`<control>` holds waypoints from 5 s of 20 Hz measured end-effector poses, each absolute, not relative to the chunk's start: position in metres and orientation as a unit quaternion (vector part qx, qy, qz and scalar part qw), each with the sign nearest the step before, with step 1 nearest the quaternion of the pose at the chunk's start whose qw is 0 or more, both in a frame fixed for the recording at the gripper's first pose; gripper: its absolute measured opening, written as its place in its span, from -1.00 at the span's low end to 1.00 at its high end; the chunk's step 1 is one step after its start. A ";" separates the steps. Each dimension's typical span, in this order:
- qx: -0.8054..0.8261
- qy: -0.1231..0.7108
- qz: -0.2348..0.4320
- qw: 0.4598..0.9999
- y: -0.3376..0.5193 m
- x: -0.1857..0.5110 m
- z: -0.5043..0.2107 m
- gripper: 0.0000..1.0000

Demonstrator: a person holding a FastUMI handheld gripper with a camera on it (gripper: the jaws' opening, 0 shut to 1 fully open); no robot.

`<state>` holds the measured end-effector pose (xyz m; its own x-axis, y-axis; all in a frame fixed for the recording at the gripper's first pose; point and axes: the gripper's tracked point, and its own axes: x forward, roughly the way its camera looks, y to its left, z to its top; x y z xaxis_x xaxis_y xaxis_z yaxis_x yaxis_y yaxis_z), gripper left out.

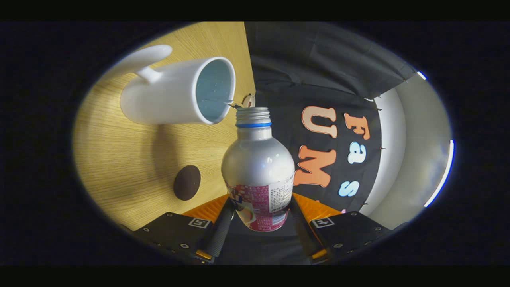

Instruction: Take the bottle from table, then pour the juice into the cup, finally place the bottle on the coaster

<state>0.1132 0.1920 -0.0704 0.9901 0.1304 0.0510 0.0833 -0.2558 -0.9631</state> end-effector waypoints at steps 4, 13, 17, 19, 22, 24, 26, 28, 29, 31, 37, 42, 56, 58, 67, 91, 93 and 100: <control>-0.799 -0.067 0.020 0.598 0.193 0.116 -0.068 0.53; -0.809 -0.067 0.019 0.584 0.192 0.113 -0.058 0.53; -0.812 -0.063 0.019 0.581 0.191 0.113 -0.055 0.53; -0.814 -0.063 0.020 0.577 0.193 0.111 -0.056 0.52; -0.816 -0.067 0.020 0.574 0.195 0.111 -0.055 0.52; -0.817 -0.065 0.021 0.572 0.196 0.112 -0.055 0.53; -0.821 -0.065 0.023 0.567 0.199 0.111 -0.056 0.53; -0.823 -0.065 0.024 0.564 0.199 0.111 -0.055 0.53; -0.824 -0.064 0.024 0.562 0.199 0.112 -0.057 0.53; -0.827 -0.064 0.023 0.558 0.200 0.109 -0.055 0.52; -0.833 -0.067 0.026 0.549 0.205 0.106 -0.052 0.52; -0.839 -0.066 0.025 0.539 0.205 0.104 -0.049 0.53; -0.860 -0.066 0.023 0.505 0.213 0.099 -0.043 0.52; -0.864 -0.067 0.023 0.499 0.214 0.099 -0.041 0.52; -0.881 -0.062 0.024 0.469 0.216 0.100 -0.036 0.53; -0.875 -0.046 0.036 0.481 0.216 0.095 -0.037 0.53; -0.857 -0.040 0.035 0.513 0.213 0.092 -0.040 0.53; -0.734 0.009 0.057 0.676 0.195 0.095 -0.055 0.53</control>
